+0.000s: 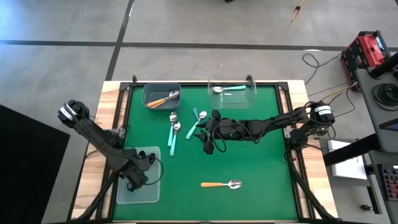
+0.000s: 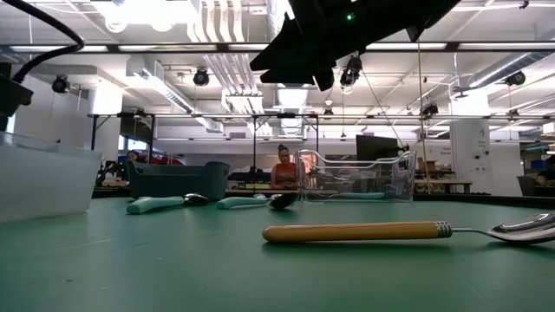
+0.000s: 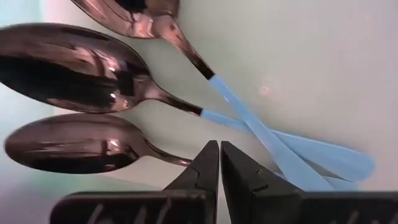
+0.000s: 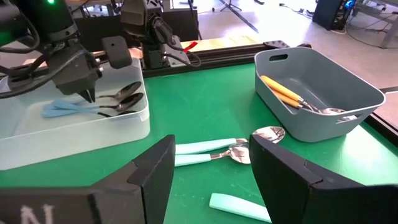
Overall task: Sort silverware by color (type)
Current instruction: Put the dark blue spoon into the white bin
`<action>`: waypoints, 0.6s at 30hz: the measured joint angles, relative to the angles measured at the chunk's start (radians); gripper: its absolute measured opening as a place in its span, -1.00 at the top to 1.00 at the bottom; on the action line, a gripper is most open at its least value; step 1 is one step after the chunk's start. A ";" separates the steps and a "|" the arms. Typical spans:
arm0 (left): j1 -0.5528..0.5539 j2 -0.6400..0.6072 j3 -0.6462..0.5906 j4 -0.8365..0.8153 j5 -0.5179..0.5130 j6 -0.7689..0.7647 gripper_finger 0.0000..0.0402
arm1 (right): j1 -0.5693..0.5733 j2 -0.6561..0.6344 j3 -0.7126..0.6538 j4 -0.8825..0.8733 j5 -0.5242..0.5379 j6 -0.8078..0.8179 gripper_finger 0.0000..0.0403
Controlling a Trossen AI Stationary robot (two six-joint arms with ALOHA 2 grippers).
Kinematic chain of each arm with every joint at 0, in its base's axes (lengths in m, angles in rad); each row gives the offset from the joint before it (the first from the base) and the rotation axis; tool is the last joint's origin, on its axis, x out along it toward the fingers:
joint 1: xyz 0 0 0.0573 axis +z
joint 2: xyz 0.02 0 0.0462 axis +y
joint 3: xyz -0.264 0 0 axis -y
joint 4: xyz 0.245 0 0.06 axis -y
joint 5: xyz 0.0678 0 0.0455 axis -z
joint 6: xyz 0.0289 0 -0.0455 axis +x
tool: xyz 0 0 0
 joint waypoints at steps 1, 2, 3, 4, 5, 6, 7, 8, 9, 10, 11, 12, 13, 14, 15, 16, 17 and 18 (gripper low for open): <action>-0.006 0.000 0.000 0.005 0.002 -0.006 1.00 | 0.000 0.000 0.000 0.000 0.000 0.000 0.03; -0.011 0.000 0.000 0.012 0.008 -0.011 1.00 | 0.000 0.000 0.000 0.000 0.000 0.000 0.03; -0.015 0.000 0.000 0.020 0.016 -0.015 1.00 | 0.000 0.000 0.000 0.000 0.000 0.000 0.03; -0.018 0.000 0.000 0.027 0.024 -0.019 1.00 | 0.000 0.000 0.000 0.000 0.000 0.000 0.03; -0.019 0.000 0.000 0.035 0.027 -0.023 1.00 | 0.000 0.000 0.000 0.000 0.000 0.000 0.03; -0.021 0.000 0.000 0.045 0.028 -0.024 1.00 | 0.000 0.000 0.000 0.000 0.000 0.000 0.03; -0.021 0.000 0.000 0.059 0.028 -0.025 1.00 | 0.000 0.000 0.000 0.000 0.000 0.000 0.03; -0.021 0.000 0.000 0.071 0.028 -0.025 1.00 | 0.000 0.000 0.000 0.000 0.000 0.000 0.03; -0.021 0.000 0.000 0.086 0.028 -0.026 1.00 | 0.000 0.000 0.000 0.000 0.000 0.000 0.03; -0.021 0.000 0.000 0.103 0.028 -0.025 1.00 | 0.000 0.000 0.000 0.000 0.000 0.000 0.03; -0.021 0.000 0.000 0.119 0.028 -0.025 1.00 | 0.000 0.000 0.000 0.000 0.000 0.000 0.03; -0.021 0.000 0.000 0.130 0.028 -0.025 1.00 | 0.000 0.000 0.000 0.000 0.000 0.000 0.03; -0.021 0.000 0.000 0.133 0.029 -0.025 1.00 | 0.000 0.000 0.000 0.000 0.000 0.000 0.03; -0.021 0.000 0.000 0.132 0.029 -0.026 1.00 | 0.000 0.000 0.000 0.000 0.000 0.000 0.03; -0.021 0.000 0.000 0.128 0.029 -0.027 1.00 | 0.000 0.000 0.000 0.000 0.000 0.000 0.03; -0.021 0.000 0.000 0.122 0.029 -0.029 1.00 | 0.000 0.000 0.000 0.000 0.000 0.000 0.03; -0.022 0.000 0.000 0.113 0.029 -0.032 1.00 | 0.000 0.000 0.000 0.000 0.000 0.001 0.03; -0.022 0.000 0.000 0.102 0.029 -0.032 1.00 | 0.000 0.000 0.000 0.000 0.000 0.004 0.03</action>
